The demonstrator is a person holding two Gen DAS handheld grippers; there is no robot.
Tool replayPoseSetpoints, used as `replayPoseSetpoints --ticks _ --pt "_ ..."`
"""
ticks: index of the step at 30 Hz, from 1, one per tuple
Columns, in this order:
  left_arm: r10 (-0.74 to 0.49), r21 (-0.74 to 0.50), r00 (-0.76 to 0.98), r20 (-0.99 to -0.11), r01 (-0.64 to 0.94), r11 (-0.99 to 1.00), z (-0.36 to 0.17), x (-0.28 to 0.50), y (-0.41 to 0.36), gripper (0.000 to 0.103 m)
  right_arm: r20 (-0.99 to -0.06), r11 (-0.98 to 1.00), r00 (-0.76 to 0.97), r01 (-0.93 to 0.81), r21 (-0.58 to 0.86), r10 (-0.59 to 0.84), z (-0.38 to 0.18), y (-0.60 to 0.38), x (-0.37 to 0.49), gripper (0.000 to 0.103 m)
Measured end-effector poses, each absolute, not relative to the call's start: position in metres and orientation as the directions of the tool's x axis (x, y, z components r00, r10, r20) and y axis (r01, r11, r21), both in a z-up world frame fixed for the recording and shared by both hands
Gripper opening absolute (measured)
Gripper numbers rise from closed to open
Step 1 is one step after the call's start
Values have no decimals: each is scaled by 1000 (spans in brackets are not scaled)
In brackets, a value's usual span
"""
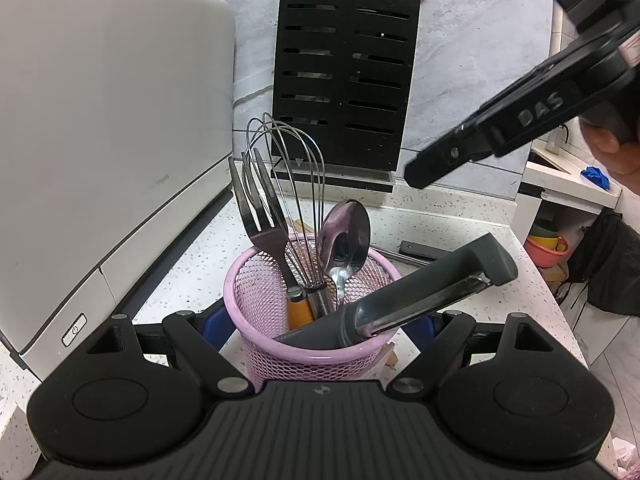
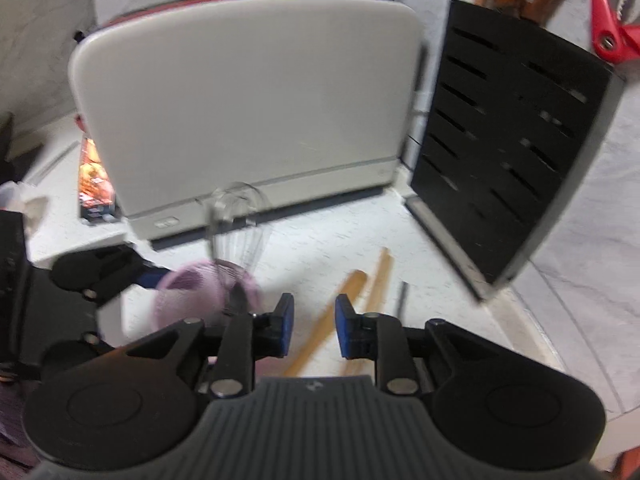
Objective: Organize utensils
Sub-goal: 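Lower the spoon into the pink cup and open the right gripper, then move the right gripper to the grey-handled tool and grasp it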
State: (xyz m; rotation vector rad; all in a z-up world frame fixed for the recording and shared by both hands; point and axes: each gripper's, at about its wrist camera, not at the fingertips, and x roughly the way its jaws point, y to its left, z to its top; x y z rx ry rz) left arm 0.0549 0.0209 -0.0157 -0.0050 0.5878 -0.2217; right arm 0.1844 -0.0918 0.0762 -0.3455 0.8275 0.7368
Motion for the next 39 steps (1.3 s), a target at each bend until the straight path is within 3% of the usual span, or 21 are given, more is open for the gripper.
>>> replayPoseSetpoints --ticks 12,22,39 --pt "-208 -68 809 -550 205 976 -16 55 20 98 -912 702 368 -698 -142 181 10 -101 250 19" --pt "-210 -68 809 -549 207 976 -15 54 20 98 -957 700 273 -703 -126 101 -27 -96 282 19" --pt "-212 -73 810 -548 205 976 -16 53 19 99 -964 682 255 -719 -135 77 -38 -86 288 21"
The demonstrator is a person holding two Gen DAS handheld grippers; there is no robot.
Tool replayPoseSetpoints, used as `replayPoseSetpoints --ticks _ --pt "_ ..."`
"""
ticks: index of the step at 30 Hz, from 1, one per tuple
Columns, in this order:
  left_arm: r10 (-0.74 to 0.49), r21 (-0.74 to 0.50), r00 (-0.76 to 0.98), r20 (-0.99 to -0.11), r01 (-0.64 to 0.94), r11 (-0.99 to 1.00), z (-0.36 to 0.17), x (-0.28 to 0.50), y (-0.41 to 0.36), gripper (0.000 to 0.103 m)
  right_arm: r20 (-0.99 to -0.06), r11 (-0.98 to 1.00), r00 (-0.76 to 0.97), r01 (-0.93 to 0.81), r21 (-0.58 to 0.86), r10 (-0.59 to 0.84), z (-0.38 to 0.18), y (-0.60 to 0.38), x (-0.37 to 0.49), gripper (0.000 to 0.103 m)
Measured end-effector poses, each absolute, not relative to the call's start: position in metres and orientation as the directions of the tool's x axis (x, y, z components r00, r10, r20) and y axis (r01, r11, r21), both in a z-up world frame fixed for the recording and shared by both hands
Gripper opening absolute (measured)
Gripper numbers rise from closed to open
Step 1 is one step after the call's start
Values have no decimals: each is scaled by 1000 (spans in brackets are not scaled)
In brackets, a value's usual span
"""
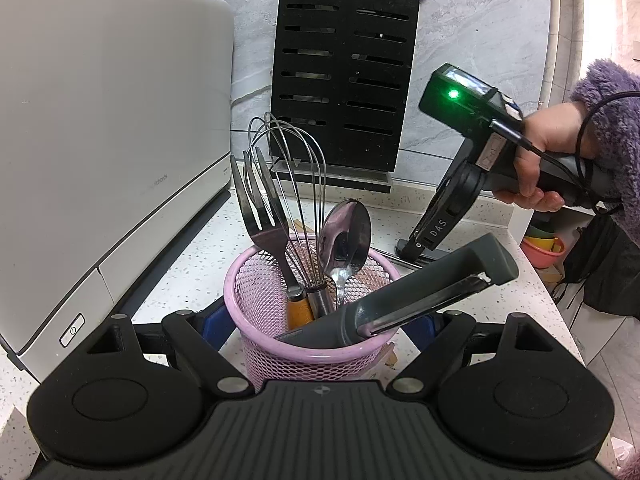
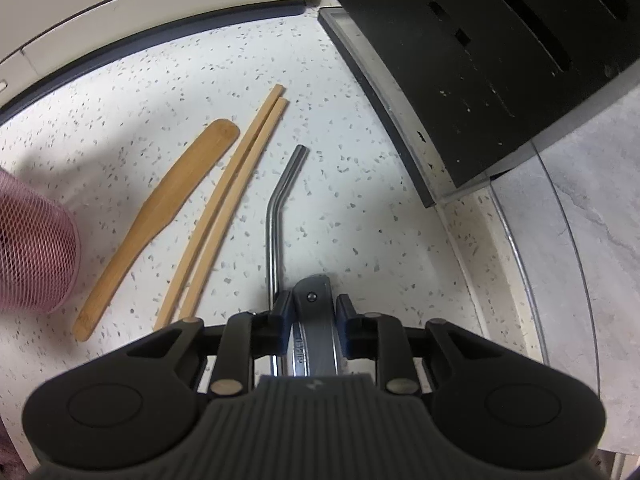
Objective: Organize utensils
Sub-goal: 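Move the right gripper to the grey-handled tool and grasp it, then lift the grey-handled tool with the right gripper and carry it over the cup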
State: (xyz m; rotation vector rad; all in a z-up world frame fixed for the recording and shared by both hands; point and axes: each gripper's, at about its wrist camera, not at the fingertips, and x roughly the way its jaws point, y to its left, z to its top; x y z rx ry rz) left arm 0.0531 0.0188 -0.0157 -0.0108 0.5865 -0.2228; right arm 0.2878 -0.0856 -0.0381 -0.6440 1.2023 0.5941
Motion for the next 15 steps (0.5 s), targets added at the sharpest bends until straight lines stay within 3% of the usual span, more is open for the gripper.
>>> replayPoseSetpoints --ticks 15 --pt "-199 -74 814 -546 189 979 -17 50 18 99 -890 703 384 -702 -110 245 25 -110 240 19"
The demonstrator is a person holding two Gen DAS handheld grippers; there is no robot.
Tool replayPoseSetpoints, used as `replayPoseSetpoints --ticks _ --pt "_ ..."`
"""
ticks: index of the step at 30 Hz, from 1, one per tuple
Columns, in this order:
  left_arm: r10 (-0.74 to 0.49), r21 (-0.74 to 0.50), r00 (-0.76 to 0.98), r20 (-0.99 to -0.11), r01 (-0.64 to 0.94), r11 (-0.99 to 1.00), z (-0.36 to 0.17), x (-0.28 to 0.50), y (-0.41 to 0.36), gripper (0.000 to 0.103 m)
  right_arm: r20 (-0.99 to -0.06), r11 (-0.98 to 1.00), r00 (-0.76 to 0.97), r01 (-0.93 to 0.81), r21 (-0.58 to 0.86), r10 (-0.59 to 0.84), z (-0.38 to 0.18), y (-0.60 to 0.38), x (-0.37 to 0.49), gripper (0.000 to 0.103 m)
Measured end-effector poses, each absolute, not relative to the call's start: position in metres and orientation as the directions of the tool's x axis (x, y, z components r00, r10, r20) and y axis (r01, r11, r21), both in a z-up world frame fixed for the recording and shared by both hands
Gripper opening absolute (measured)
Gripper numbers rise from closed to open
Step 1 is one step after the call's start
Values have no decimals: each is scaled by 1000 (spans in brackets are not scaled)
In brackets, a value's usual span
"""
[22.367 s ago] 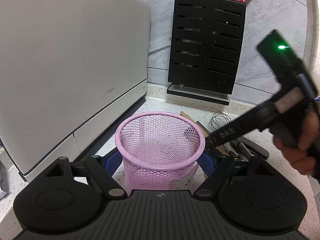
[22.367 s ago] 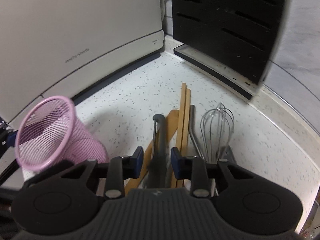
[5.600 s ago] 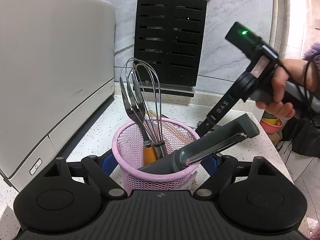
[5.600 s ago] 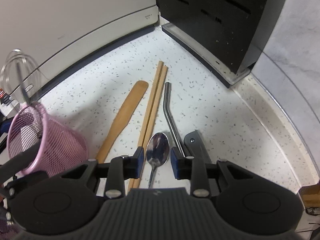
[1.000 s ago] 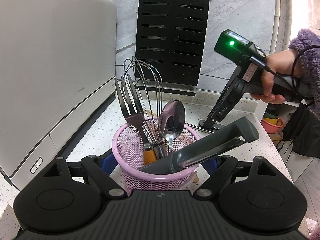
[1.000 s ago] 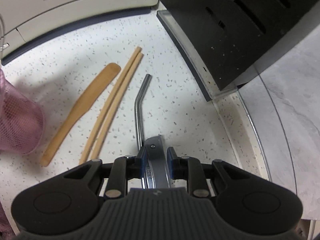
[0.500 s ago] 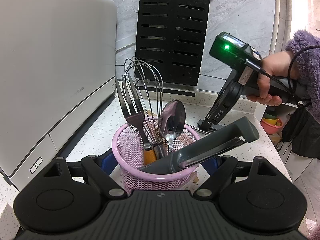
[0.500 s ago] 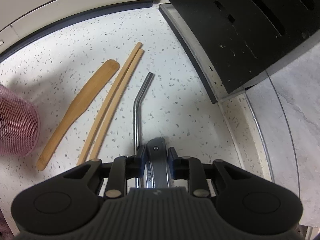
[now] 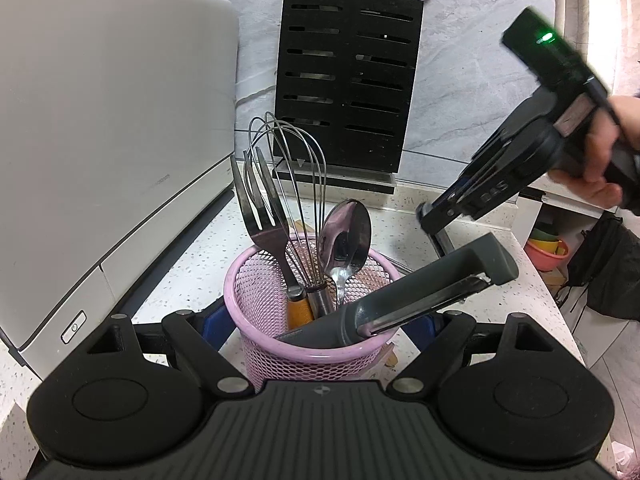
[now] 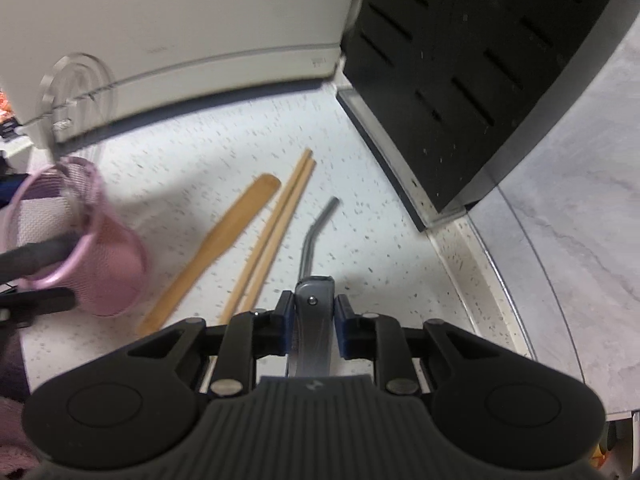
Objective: Organize utensils
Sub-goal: 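Lift the grey-handled tool with the right gripper and carry it over the cup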
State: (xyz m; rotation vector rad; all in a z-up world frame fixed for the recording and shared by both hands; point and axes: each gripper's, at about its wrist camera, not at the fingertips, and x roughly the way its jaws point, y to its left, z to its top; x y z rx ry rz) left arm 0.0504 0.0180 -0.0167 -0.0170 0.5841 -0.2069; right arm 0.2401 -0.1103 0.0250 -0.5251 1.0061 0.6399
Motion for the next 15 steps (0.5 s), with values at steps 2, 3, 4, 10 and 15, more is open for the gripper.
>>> replayPoseSetpoints --ticks 2,3,4,10,15 --pt "-198 -76 815 -545 187 979 -17 50 18 99 -876 706 402 -700 -106 266 34 -114 234 19" --pt "-197 -76 816 -544 186 980 -17 50 18 99 -869 705 408 -702 -102 280 39 -115 230 19" --pt "-198 -77 816 -544 186 980 -17 50 19 99 -862 705 415 -703 -99 293 44 -115 228 19" --pt "-197 -77 816 -544 186 980 -17 49 19 99 -813 687 453 -721 -92 366 74 -108 205 19" --pt "-199 -77 815 -544 188 979 -17 49 19 99 -765 657 470 -749 -82 440 104 -101 186 19"
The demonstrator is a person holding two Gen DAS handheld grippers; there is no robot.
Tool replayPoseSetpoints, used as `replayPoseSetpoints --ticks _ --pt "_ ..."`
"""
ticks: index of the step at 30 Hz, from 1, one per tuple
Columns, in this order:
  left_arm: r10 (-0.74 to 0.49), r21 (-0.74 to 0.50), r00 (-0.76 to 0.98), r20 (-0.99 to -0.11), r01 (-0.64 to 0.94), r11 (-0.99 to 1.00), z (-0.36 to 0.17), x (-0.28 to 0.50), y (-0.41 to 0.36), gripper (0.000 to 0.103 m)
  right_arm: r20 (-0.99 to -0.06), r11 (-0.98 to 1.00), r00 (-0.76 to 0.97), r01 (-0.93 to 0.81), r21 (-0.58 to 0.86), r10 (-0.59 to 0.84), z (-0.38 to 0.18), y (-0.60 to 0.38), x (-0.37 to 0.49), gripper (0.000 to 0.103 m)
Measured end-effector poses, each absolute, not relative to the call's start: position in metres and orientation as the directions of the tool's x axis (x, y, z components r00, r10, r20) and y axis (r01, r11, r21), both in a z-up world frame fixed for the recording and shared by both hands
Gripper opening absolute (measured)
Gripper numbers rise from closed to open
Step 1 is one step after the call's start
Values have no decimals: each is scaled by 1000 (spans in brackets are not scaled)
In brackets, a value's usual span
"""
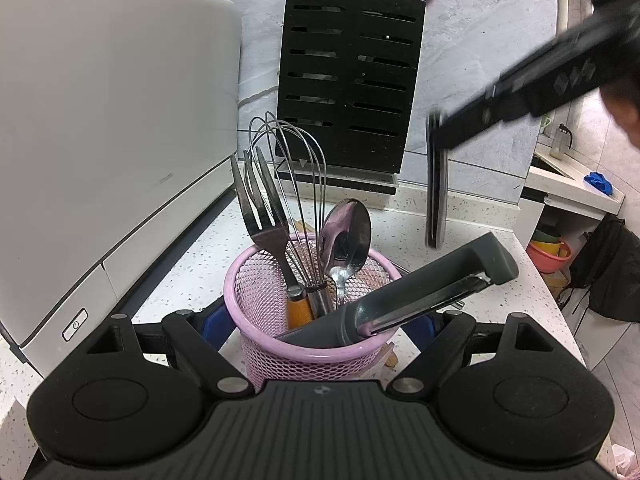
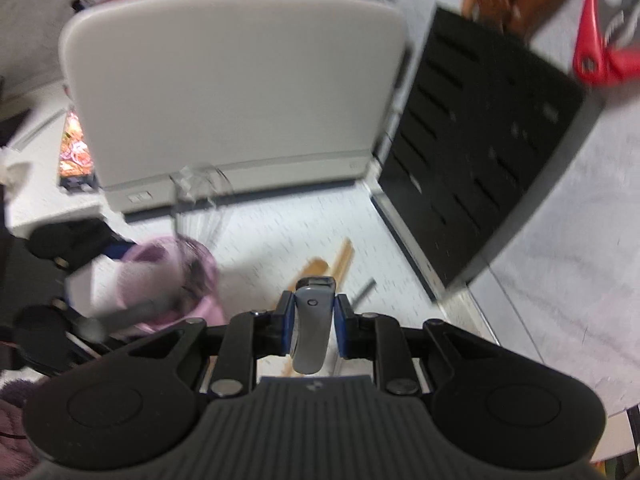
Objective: Organize utensils
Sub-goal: 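Lift the grey-handled tool with the right gripper and carry it over the cup, then lower the grey-handled tool into the pink cup and open the right gripper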
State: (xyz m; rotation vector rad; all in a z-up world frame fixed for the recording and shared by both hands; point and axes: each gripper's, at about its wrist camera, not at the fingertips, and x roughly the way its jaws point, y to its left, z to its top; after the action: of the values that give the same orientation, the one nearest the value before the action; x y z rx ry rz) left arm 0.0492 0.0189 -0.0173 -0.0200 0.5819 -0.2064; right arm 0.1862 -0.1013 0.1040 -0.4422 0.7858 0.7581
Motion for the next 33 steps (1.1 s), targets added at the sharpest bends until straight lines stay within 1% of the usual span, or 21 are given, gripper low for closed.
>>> replayPoseSetpoints --ticks 7,11,18,33 --pt "-201 -77 814 -545 190 979 -17 49 20 99 -699 615 440 -788 0 564 140 -93 168 19" --pt "-202 -78 814 -545 191 979 -17 50 21 99 -688 580 409 -814 21 599 141 -81 159 19" --pt "-203 -76 811 -548 193 978 -16 51 21 99 -712 543 349 -838 54 610 125 -63 153 19" --pt "-204 -76 812 -547 194 978 -16 52 21 99 -778 534 282 -842 81 562 83 -57 158 19"
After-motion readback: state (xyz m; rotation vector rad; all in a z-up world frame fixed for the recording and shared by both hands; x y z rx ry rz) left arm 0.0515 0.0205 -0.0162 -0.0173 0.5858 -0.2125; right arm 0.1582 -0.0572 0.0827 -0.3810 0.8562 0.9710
